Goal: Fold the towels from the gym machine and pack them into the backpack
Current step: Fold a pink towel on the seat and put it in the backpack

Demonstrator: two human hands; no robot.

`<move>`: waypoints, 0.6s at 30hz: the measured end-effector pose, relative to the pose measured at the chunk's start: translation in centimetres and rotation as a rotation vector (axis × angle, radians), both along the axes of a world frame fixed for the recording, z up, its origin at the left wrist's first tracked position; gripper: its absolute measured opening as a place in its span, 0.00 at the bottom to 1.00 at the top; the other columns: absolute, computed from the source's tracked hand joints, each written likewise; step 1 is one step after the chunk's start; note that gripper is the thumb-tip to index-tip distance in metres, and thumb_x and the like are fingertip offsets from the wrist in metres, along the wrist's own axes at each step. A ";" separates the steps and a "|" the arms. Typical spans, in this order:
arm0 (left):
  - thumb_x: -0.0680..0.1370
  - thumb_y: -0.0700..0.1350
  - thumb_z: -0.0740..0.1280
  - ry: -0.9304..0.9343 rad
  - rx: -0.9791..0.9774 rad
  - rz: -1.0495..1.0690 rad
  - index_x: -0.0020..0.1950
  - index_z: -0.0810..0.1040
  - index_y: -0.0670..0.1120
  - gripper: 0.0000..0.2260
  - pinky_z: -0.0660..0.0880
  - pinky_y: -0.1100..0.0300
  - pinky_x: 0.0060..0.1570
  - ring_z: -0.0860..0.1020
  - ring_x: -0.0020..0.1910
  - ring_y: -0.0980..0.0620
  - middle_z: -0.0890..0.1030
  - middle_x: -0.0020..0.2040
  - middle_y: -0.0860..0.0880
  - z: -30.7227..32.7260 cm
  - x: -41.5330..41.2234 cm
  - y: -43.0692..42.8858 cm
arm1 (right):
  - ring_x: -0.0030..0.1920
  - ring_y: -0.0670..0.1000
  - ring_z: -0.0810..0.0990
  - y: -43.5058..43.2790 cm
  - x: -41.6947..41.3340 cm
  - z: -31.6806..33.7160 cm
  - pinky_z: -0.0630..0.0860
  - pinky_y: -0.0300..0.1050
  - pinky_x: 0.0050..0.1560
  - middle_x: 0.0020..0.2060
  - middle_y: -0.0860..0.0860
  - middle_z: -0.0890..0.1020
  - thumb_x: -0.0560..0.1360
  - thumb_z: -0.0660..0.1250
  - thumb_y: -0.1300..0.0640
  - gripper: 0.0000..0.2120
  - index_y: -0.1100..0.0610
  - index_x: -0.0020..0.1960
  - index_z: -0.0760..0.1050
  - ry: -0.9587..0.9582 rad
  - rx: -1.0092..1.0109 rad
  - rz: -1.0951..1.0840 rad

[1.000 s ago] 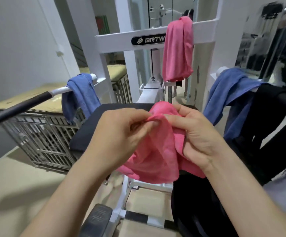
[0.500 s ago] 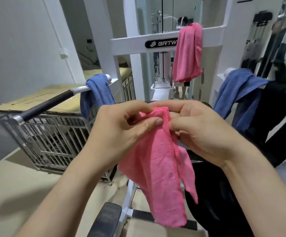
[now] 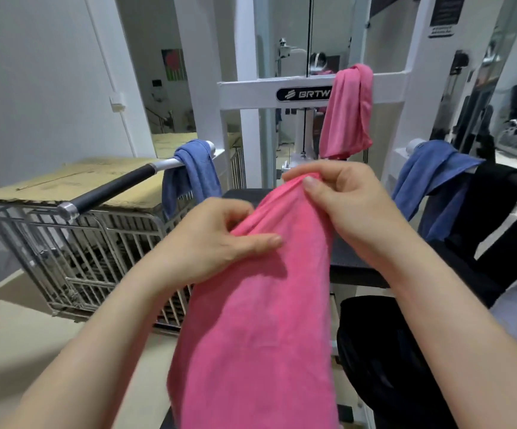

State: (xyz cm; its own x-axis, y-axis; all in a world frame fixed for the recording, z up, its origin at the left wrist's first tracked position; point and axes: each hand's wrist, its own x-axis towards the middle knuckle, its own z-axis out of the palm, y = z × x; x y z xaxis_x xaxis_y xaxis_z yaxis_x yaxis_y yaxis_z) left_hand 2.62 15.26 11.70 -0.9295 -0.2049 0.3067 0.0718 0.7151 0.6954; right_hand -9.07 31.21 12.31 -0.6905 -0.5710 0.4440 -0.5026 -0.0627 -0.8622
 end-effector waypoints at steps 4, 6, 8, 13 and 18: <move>0.65 0.67 0.69 -0.240 0.098 -0.121 0.37 0.83 0.49 0.22 0.70 0.62 0.31 0.75 0.30 0.58 0.78 0.30 0.53 -1.7 0.7 -5.0 | 0.49 0.46 0.79 1.2 -5.3 -1.0 0.72 0.40 0.52 0.46 0.46 0.82 0.79 0.60 0.63 0.10 0.55 0.53 0.80 0.448 0.128 -0.414; 0.67 0.72 0.64 -0.272 -0.010 -0.096 0.40 0.83 0.47 0.28 0.69 0.57 0.36 0.73 0.33 0.57 0.77 0.32 0.52 -2.4 0.3 -7.2 | 0.50 0.54 0.80 1.7 -7.5 -1.8 0.73 0.46 0.52 0.48 0.52 0.84 0.79 0.61 0.62 0.09 0.57 0.54 0.80 0.535 0.210 -0.479; 0.68 0.73 0.62 -0.209 -0.164 -0.035 0.40 0.82 0.46 0.30 0.70 0.53 0.37 0.73 0.33 0.52 0.76 0.32 0.50 -3.0 -0.4 -8.8 | 0.51 0.58 0.80 1.7 -9.1 -2.7 0.73 0.49 0.52 0.48 0.55 0.84 0.79 0.61 0.61 0.09 0.58 0.54 0.79 0.586 0.304 -0.460; 0.70 0.58 0.72 0.182 -0.256 0.126 0.40 0.84 0.55 0.08 0.76 0.46 0.44 0.79 0.41 0.52 0.81 0.40 0.52 -2.5 -2.5 -11.2 | 0.44 0.45 0.79 2.3 -11.2 -2.5 0.72 0.33 0.47 0.44 0.52 0.83 0.79 0.63 0.63 0.07 0.59 0.49 0.80 0.307 0.318 -0.150; 0.70 0.62 0.68 0.245 -0.384 0.147 0.35 0.80 0.47 0.19 0.73 0.55 0.45 0.73 0.48 0.50 0.74 0.46 0.51 -1.7 -9.2 -13.0 | 0.31 0.43 0.72 0.9 -16.6 -2.5 0.69 0.35 0.32 0.30 0.47 0.78 0.80 0.61 0.60 0.10 0.56 0.44 0.80 0.075 0.245 -0.044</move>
State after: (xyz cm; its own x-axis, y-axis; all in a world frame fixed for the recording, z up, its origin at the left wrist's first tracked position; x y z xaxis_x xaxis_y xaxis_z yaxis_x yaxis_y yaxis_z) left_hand -6.53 2.31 10.04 -0.7903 -0.1574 0.5921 0.0795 0.9320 0.3538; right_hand -25.69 32.14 9.83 -0.6875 -0.6381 0.3467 -0.5632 0.1671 -0.8093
